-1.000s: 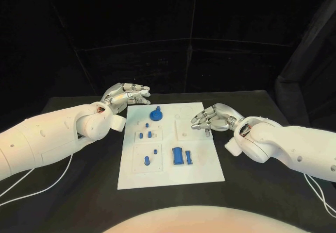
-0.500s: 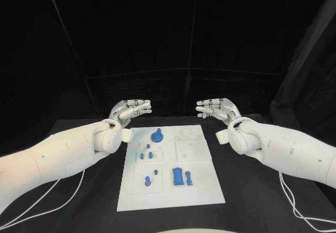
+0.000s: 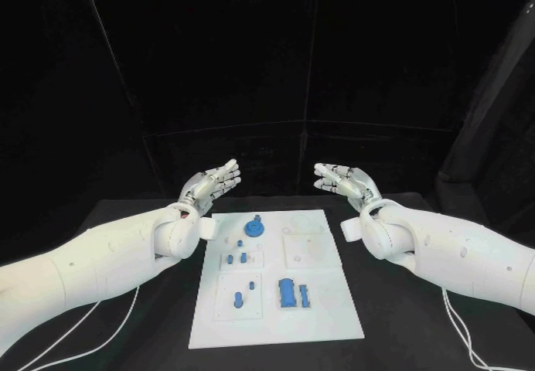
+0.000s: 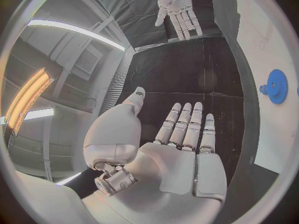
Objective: Assemble the parts on the task board
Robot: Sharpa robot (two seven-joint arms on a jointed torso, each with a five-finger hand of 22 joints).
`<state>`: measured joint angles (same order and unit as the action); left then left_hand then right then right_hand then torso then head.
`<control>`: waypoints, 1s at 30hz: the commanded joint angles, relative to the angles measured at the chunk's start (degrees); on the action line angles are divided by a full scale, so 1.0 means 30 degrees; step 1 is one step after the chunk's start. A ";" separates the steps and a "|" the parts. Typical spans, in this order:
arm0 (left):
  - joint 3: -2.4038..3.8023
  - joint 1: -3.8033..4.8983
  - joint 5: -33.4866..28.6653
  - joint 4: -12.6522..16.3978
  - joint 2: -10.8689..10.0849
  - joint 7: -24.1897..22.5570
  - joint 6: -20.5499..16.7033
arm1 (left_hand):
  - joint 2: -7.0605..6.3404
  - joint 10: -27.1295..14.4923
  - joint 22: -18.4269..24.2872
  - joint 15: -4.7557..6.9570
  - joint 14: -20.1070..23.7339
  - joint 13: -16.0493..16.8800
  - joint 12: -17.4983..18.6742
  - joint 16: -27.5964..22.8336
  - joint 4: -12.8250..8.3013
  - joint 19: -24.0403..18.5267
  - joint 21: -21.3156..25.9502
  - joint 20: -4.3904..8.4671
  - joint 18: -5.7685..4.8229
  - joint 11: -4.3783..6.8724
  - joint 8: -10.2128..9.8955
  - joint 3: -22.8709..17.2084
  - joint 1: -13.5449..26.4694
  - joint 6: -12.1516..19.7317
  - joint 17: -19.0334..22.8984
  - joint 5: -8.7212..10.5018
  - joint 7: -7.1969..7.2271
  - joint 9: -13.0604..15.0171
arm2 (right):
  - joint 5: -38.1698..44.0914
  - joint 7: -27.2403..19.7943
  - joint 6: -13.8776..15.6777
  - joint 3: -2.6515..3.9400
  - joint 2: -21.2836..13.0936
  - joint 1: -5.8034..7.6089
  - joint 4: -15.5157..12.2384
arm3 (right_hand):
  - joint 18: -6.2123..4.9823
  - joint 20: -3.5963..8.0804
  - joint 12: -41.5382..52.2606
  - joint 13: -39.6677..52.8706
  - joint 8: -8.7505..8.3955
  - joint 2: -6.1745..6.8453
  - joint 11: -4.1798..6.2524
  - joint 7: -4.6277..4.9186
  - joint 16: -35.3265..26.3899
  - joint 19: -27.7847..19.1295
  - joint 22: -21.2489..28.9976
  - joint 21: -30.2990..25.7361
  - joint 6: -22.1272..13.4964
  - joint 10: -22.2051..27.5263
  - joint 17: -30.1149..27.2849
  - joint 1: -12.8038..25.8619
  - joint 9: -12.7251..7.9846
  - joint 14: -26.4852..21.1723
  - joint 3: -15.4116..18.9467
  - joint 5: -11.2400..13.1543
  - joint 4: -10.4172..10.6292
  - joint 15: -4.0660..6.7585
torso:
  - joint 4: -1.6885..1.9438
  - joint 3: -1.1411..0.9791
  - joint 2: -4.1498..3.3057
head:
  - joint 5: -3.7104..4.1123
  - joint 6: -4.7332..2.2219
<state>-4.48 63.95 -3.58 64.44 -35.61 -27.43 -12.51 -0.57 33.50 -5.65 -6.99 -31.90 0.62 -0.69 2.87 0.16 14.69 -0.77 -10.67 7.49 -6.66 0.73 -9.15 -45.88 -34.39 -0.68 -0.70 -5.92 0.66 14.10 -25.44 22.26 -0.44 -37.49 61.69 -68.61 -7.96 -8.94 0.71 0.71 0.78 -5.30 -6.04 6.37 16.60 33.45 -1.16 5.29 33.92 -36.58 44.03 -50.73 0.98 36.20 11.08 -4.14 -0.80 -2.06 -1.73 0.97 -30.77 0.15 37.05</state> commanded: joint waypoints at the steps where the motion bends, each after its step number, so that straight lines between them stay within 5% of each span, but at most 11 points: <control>1: 0.0211 -0.0159 0.0344 0.1274 -0.0445 -0.0261 -0.2568 | 0.0189 -0.3584 0.1883 0.0749 0.3408 -0.0207 0.0229 -0.0957 -0.0053 -0.1557 0.0257 0.1154 -0.0797 0.0710 -0.0242 0.0986 0.4906 0.3676 0.0227 0.0232 0.0634 -0.0220 | -0.1480 -0.0537 0.2311 0.0049 -0.0430 -0.0066 -0.1434 | 0.0797 0.0942 -0.0237 -0.0238 -0.0261 0.1768 0.0637 -0.0669 -0.1744 -0.3516 0.0386 -0.1765 -0.3567 0.3842 -0.4630 0.5336 -0.0325 -0.3807 -0.1166 0.1381 0.0267 0.0688 | 0.0423 -0.0237 -0.0104 | -0.0034 -0.0586; 2: 0.0296 -0.0232 0.0400 0.1753 -0.0615 -0.0296 -0.3095 | 0.0189 -0.3879 0.1883 0.0810 0.3693 -0.0207 0.0229 -0.0957 -0.0053 -0.1672 0.0257 0.1269 -0.0950 0.0769 -0.0242 0.1060 0.5312 0.3979 0.0227 0.0232 0.1973 -0.0220 | -0.1779 -0.0622 0.2772 0.0058 -0.0613 -0.0107 -0.1961 | 0.0919 0.1019 -0.0237 -0.0238 -0.0261 0.1768 0.2014 -0.0725 -0.1894 -0.3812 0.0386 -0.1765 -0.3868 0.4168 -0.5019 0.5785 -0.0325 -0.4124 -0.1263 0.1381 0.0267 0.0688 | 0.0472 -0.0265 -0.0115 | -0.0039 -0.0684; 3: 0.0387 -0.0311 0.0461 0.2268 -0.0800 -0.0334 -0.3664 | 0.0189 -0.4166 0.1883 0.0871 0.3963 -0.0207 0.0229 -0.0957 -0.0053 -0.1784 0.0257 0.1371 -0.0953 0.0826 -0.0242 0.1136 0.5700 0.4268 0.0227 0.0232 0.1973 -0.0220 | -0.2102 -0.0713 0.3271 0.0068 -0.0810 -0.0151 -0.2530 | 0.1006 0.1096 -0.0237 -0.0238 -0.0261 0.1768 0.2014 -0.0778 -0.2029 -0.4096 0.0386 -0.1765 -0.4155 0.4470 -0.5393 0.6211 -0.0325 -0.4433 -0.1353 0.1381 0.0267 0.0688 | 0.0512 -0.0287 -0.0123 | -0.0044 -0.0763; 4: 0.0484 -0.0394 0.0525 0.2814 -0.0995 -0.0373 -0.4265 | 0.0189 -0.4436 0.1883 0.0923 0.4225 -0.0207 0.0229 -0.0957 -0.0053 -0.1931 0.0257 0.1436 -0.0955 0.2220 -0.0242 0.1214 0.6076 0.4553 0.0227 0.0232 0.1973 -0.0220 | -0.2426 -0.0805 0.3772 0.0078 -0.1009 -0.0196 -0.3102 | 0.1004 0.1172 -0.0237 -0.0238 -0.0261 0.1768 0.2014 -0.2122 -0.2170 -0.4365 0.0386 -0.1765 -0.4432 0.4778 -0.5753 0.6628 -0.0325 -0.4731 -0.1445 0.1381 0.0267 0.0688 | 0.0543 -0.0305 -0.0130 | -0.0047 -0.0823; 5: 0.0630 -0.0520 0.0621 0.3634 -0.1288 -0.0433 -0.5169 | 0.0189 -0.4783 0.1883 0.2328 0.4566 -0.0207 0.0229 -0.0957 -0.0053 -0.2066 0.0257 0.1571 -0.0955 0.2220 -0.0242 0.1304 0.6567 0.4916 0.0227 0.0232 0.1973 -0.0220 | -0.2871 -0.0932 0.4460 0.0091 -0.1281 -0.0257 -0.3888 | 0.1005 0.1268 -0.0237 -0.0238 -0.0261 0.1768 0.2014 -0.2122 -0.2357 -0.4744 0.0386 -0.1765 -0.4805 0.5183 -0.6248 0.7196 -0.0325 -0.5138 -0.1569 0.1381 0.0267 0.0688 | 0.0570 -0.0320 -0.0136 | -0.0051 -0.0878; 7: 0.0820 -0.0684 0.0747 0.4709 -0.1671 -0.0511 -0.6353 | 0.0189 -0.5284 0.1883 0.2328 0.5022 -0.0207 0.0229 -0.0957 -0.0053 -0.2268 0.0257 0.1727 -0.1157 0.2220 -0.0242 0.1427 0.7233 0.5420 0.0227 0.0232 0.1973 -0.0220 | -0.3390 -0.1079 0.5261 0.0106 -0.1598 -0.0328 -0.4802 | 0.1214 0.1399 -0.0237 -0.0238 -0.0261 0.1768 0.2014 -0.2122 -0.2602 -0.5251 0.0386 -0.1765 -0.5316 0.5726 -0.6906 0.7955 -0.0325 -0.5676 -0.1731 0.1381 0.0267 0.0688 | 0.0577 -0.0324 -0.0138 | -0.0051 -0.0891; 8: 0.0912 -0.0762 0.0808 0.5224 -0.1855 -0.0549 -0.6921 | 0.0189 -0.5524 0.1883 0.2328 0.5259 -0.0207 0.0229 -0.0957 -0.0053 -0.2386 0.0257 0.1798 -0.2497 0.2220 -0.0242 0.1497 0.7564 0.5668 0.0227 0.0232 0.1973 -0.0220 | -0.3626 -0.1147 0.5626 0.0113 -0.1743 -0.0361 -0.5219 | 0.1213 0.1468 -0.0237 -0.0238 -0.0261 0.1768 0.2014 -0.2122 -0.2717 -0.5467 0.0386 -0.1765 -0.5547 0.5982 -0.7207 0.8302 -0.0325 -0.5924 -0.1810 0.1381 0.0267 0.0688 | 0.0577 -0.0324 -0.0138 | -0.0051 -0.0891; 11: 0.1137 -0.0955 0.0957 0.6490 -0.2308 -0.0641 -0.8317 | 0.0189 -0.6168 0.1883 0.2328 0.5874 -0.0207 0.0229 -0.0957 -0.0053 -0.2632 0.0257 0.2044 -0.2497 0.2220 -0.0242 0.1648 0.8447 0.6332 0.0227 0.0232 0.1973 -0.0220 | -0.4173 -0.1302 0.6470 0.0130 -0.2077 -0.0436 -0.6183 | 0.1212 0.1642 -0.0237 -0.0238 -0.0261 0.1768 0.2014 -0.2122 -0.3037 -0.6117 0.0386 -0.1765 -0.6206 0.6691 -0.8062 0.9283 -0.0325 -0.6622 -0.2025 0.1381 0.0267 0.0688 | 0.0577 -0.0324 -0.0138 | -0.0051 -0.0891; 12: 0.1228 -0.1034 0.1017 0.7004 -0.2491 -0.0678 -0.8883 | 0.0189 -0.6420 0.1883 0.2328 0.6118 -0.0207 0.0229 -0.0957 -0.0053 -0.2757 0.0257 0.2102 -0.2497 0.2220 -0.0242 0.3050 0.8793 0.6596 0.0227 0.0232 0.1973 -0.0220 | -0.4372 -0.1359 0.6778 0.0136 -0.2199 -0.0463 -0.6535 | 0.2655 0.2980 -0.0237 -0.0238 -0.0261 0.1768 0.2014 -0.2122 -0.3181 -0.6395 0.0386 -0.1765 -0.6488 0.6997 -0.8427 0.9706 -0.0325 -0.6927 -0.2117 0.1381 0.0267 0.0688 | 0.0577 -0.0324 -0.0138 | -0.0051 -0.0891; 14: 0.1329 -0.1121 0.1084 0.7576 -0.2695 -0.0720 -0.9513 | 0.0189 -0.6807 0.1883 0.2328 0.6479 -0.0207 0.0229 -0.0957 -0.0053 -0.2916 0.0257 0.3556 -0.2497 0.2220 -0.0242 0.3050 0.9323 0.6986 0.0227 0.0232 0.1973 -0.0220 | -0.4566 -0.1414 0.7078 0.0141 -0.2318 -0.0490 -0.6877 | 0.2655 0.2980 -0.0237 -0.0238 -0.0261 0.1768 0.2014 -0.2122 -0.3359 -0.6732 0.0386 -0.1765 -0.6862 0.7394 -0.8907 1.0259 -0.0325 -0.7316 -0.2220 0.1381 0.0267 0.0688 | 0.0577 -0.0324 -0.0138 | -0.0051 -0.0891; 30: 0.1494 -0.1263 0.1193 0.8504 -0.3027 -0.0787 -1.0536 | 0.0189 -0.8878 0.1883 0.2328 0.8458 -0.0207 0.0229 -0.0957 -0.0053 -0.4898 0.0257 0.3556 -0.2497 0.2220 -0.0242 0.3050 1.2149 0.9108 0.0227 0.0232 0.1973 -0.0220 | -0.4701 -0.1452 0.7286 0.0145 -0.2400 -0.0508 -0.7114 | 0.2655 0.2980 -0.0237 -0.0238 -0.0261 0.1768 0.2014 -0.2122 -0.5534 -0.8809 0.0386 -0.1765 -0.8968 0.9670 -1.1642 1.3405 -0.0325 -0.9573 -0.3694 0.1381 0.0267 0.0688 | 0.0577 -0.0324 -0.0138 | -0.0051 -0.0891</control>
<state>-0.10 60.07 -0.94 89.83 -44.66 -28.44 -42.62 0.01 9.33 -0.11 -0.10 -8.85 0.08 -0.40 0.39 0.00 1.87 -0.23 -0.31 1.23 -0.06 0.23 -0.65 -12.76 -9.58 -0.08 -0.22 -0.08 0.05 0.48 -28.79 43.08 -0.06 -44.68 60.06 -89.79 -0.80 -0.20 0.21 0.08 0.23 -0.04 -0.01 0.06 3.21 9.49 -0.08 0.38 9.53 -10.29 12.35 -14.29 0.06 10.19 0.94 -0.36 0.03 0.00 0.00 0.00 -31.18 -0.01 34.37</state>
